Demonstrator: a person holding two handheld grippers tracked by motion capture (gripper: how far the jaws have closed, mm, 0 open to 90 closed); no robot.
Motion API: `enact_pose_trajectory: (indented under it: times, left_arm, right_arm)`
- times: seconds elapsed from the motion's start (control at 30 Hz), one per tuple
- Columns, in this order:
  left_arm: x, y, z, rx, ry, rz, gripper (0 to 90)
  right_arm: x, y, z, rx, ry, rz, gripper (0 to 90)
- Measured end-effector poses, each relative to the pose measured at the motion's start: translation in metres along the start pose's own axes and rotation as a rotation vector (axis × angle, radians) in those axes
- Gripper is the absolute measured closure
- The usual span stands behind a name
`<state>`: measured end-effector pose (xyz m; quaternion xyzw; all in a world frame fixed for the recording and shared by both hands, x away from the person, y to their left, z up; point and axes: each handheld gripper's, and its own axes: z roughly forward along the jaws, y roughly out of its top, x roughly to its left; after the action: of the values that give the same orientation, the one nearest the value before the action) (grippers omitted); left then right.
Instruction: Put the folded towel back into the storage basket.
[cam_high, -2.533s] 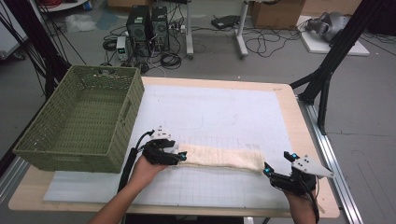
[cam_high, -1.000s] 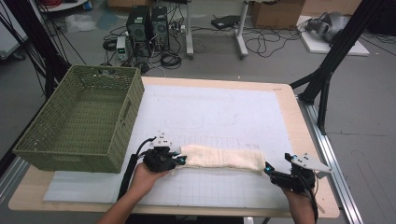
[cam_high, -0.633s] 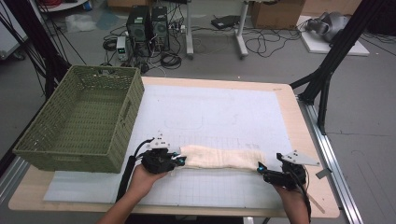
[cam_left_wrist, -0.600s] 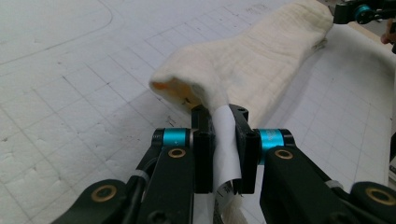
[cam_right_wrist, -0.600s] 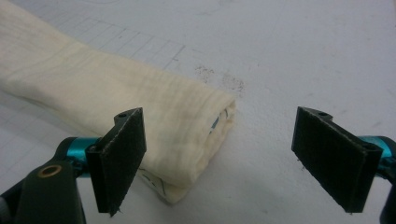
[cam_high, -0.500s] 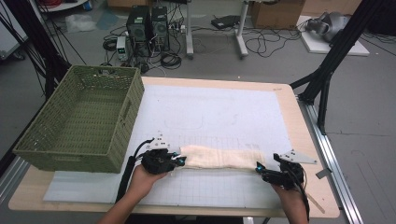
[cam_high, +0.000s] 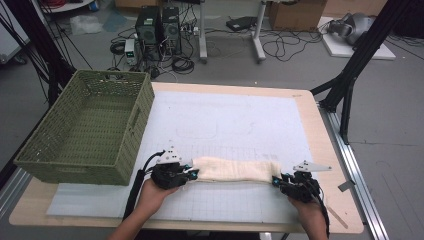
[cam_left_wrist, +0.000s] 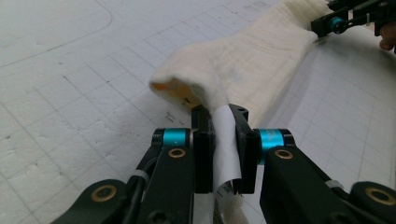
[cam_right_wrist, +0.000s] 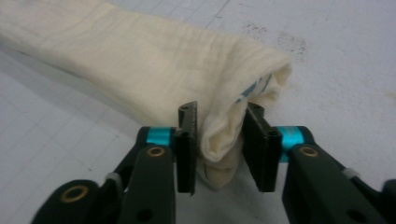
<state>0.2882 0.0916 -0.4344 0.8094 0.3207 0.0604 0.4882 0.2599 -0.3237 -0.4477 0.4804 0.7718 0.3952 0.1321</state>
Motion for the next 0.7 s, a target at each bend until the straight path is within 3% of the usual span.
enact_pose_trajectory:
  times: [0.07,0.13,0.27,0.47,0.5,0.7]
  left_arm:
    - [0.000,-0.001,-0.001,-0.005,0.001,0.003,80.9]
    - [0.000,-0.001,-0.002,-0.007,-0.001,0.005,80.9]
    - [0.000,0.000,-0.008,-0.025,0.004,0.005,80.9]
    - [0.000,0.000,-0.017,-0.064,0.006,0.007,80.9]
    - [0.000,0.001,-0.022,-0.088,0.005,0.011,80.9]
    - [-0.001,0.003,-0.035,-0.140,0.008,0.028,80.9]
  right_arm:
    - [-0.002,-0.001,0.000,-0.002,0.032,0.032,75.5]
    - [-0.002,0.000,-0.001,0.000,0.032,0.023,78.1]
    - [0.004,0.004,-0.004,-0.022,0.003,-0.056,79.4]
    - [0.011,0.010,-0.013,-0.118,-0.006,-0.149,79.4]
    - [0.012,0.011,-0.014,-0.133,-0.009,-0.165,79.4]
    - [0.018,0.017,-0.016,-0.185,0.003,-0.206,79.6]
